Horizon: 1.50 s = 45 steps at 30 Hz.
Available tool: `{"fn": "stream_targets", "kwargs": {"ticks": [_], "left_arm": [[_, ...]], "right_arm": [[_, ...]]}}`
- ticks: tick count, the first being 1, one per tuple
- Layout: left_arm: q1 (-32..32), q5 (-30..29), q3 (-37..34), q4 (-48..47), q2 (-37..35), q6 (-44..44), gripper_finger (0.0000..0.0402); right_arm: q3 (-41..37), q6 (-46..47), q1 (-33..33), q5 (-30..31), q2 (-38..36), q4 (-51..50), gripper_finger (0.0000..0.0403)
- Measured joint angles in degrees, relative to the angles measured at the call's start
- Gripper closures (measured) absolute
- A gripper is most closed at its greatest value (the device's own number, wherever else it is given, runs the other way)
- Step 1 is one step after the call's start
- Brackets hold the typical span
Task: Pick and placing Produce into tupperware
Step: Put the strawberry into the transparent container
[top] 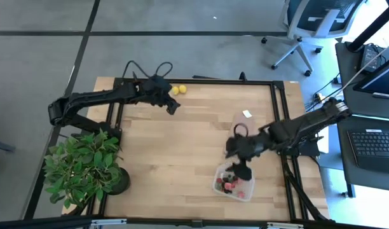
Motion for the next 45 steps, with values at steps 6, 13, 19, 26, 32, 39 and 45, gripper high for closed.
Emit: {"fn": "stream_targets", "kwargs": {"ticks": [6,13,19,26,32,39,45], "left_arm": [[6.1,-3.6,5.5,-8.7,4.0,8.4,0.014],[9.9,-4.5,8.1,-12.7,13.1,6.4,0.014],[9.4,-9.5,8.1,-13.5,20.6,4.9,0.014],[8.1,-11.1,8.1,-11.5,24.1,4.7,0.0141],[7.4,-12.1,8.1,-8.9,26.2,4.8,0.0141],[7.4,-11.1,8.1,-9.9,29.1,4.7,0.0141],[7.4,-11.4,8.1,-7.5,30.0,5.0,0.0141]], "right_arm": [[0.0,-6.3,-4.2,2.3,-4.0,4.2,0.0095],[0.0,-10.5,-9.7,2.3,-4.2,6.6,0.0095],[0.0,-12.9,-13.3,2.3,-4.1,6.6,0.0095],[0.0,-13.0,-16.5,2.3,-4.1,6.6,0.0095],[0.0,-14.0,-17.5,2.3,-4.1,6.6,0.0095],[0.0,-14.7,-17.5,2.3,-4.1,6.6,0.0095],[0.0,-14.6,-17.5,2.3,-4.1,6.6,0.0095]]}}
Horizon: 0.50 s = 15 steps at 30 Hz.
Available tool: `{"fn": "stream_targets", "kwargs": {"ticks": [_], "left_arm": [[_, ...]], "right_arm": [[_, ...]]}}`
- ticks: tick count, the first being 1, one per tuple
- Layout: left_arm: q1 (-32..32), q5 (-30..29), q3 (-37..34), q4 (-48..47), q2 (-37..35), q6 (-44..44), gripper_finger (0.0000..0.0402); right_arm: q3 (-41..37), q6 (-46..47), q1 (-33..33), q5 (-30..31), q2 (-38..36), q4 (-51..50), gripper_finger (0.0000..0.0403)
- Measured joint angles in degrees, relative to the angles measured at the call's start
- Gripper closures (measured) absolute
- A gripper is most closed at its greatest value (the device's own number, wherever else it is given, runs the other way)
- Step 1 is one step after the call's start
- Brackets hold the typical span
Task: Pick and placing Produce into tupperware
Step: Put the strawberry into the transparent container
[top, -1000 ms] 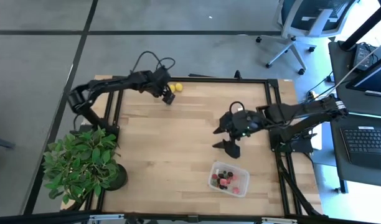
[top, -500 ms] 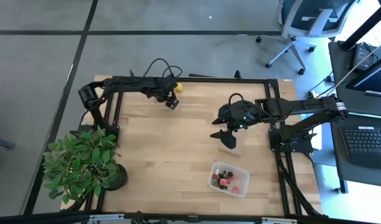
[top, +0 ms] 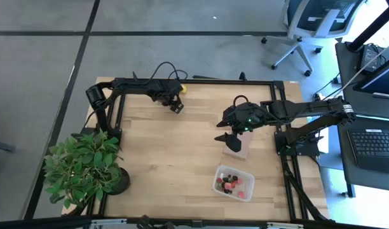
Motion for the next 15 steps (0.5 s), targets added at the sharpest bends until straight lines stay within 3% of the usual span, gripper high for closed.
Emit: {"fn": "stream_targets", "kwargs": {"ticks": [5,15], "left_arm": [[0.0,3.1,0.0,1.1,0.0,-0.3,0.0141],[0.0,0.4,0.2,1.3,2.9,-0.2,0.0156]], "right_arm": [[0.0,0.1,0.0,0.0,0.0,0.0,0.0095],[0.0,0.1,0.0,0.0,0.0,-0.1,0.0095]]}}
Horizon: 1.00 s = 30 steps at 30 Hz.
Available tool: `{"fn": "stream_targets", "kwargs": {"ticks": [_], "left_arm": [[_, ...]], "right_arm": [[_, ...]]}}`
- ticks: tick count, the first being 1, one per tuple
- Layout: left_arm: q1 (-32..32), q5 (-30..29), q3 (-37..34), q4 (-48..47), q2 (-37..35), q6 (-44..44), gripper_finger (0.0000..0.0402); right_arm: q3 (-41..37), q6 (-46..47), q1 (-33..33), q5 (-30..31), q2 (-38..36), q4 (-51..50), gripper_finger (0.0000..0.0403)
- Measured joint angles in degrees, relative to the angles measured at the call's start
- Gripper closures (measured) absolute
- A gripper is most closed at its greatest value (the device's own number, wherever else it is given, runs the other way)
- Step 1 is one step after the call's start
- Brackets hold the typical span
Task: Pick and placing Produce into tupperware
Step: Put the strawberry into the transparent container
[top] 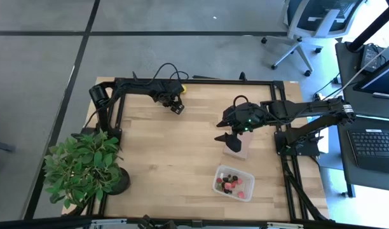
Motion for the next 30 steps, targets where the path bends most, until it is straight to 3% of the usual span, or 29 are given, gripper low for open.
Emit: {"fn": "stream_targets", "kwargs": {"ticks": [17,23,30], "left_arm": [[-0.6,0.0,-0.1,1.0,1.5,1.8,0.0258],[-1.1,0.3,-0.1,0.9,1.5,1.8,0.0256],[-2.0,1.2,-0.3,1.4,0.1,3.3,0.0265]], "right_arm": [[0.0,0.3,0.0,0.0,0.0,0.0,0.0095],[0.0,0.6,0.0,-0.8,0.0,0.0,0.0095],[0.0,9.0,0.0,-1.0,0.0,0.0,0.0095]]}}
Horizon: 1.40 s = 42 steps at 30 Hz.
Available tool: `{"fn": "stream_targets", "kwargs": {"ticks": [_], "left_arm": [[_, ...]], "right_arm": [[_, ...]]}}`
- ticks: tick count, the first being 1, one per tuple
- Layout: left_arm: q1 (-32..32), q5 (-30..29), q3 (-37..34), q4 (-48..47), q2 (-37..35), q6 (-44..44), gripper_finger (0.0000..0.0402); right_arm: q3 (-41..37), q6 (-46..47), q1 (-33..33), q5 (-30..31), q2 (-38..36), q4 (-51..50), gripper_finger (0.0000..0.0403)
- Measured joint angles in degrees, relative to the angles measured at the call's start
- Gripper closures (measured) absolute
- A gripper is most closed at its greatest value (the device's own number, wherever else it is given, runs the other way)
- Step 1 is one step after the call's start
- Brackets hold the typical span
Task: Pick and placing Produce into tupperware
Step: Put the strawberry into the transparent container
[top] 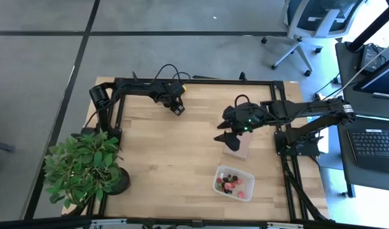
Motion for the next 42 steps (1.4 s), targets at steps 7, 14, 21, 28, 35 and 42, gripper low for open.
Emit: {"fn": "stream_targets", "kwargs": {"ticks": [7,14,21,28,35,42], "left_arm": [[-0.8,15.0,-0.2,4.1,-7.2,5.6,0.026],[-5.9,18.0,-0.1,11.2,-18.9,15.6,0.0273],[-15.1,12.2,0.0,16.4,-29.6,23.9,0.0258],[-25.7,-1.0,0.1,19.7,-32.6,33.3,0.0266],[-30.3,-9.9,0.1,21.3,-32.7,35.6,0.0259],[-30.8,-10.8,0.1,22.0,-32.7,36.0,0.0258]], "right_arm": [[0.0,10.8,0.0,1.6,0.9,2.5,0.0095],[0.0,21.0,-0.5,9.5,2.7,3.1,0.0095],[0.0,19.3,-1.1,14.4,2.7,9.6,0.0095],[0.0,16.1,-2.4,15.8,6.0,22.3,0.0095],[0.0,13.8,-3.7,15.6,9.5,25.9,0.0095],[0.0,12.0,-4.2,15.5,10.2,30.2,0.0095]]}}
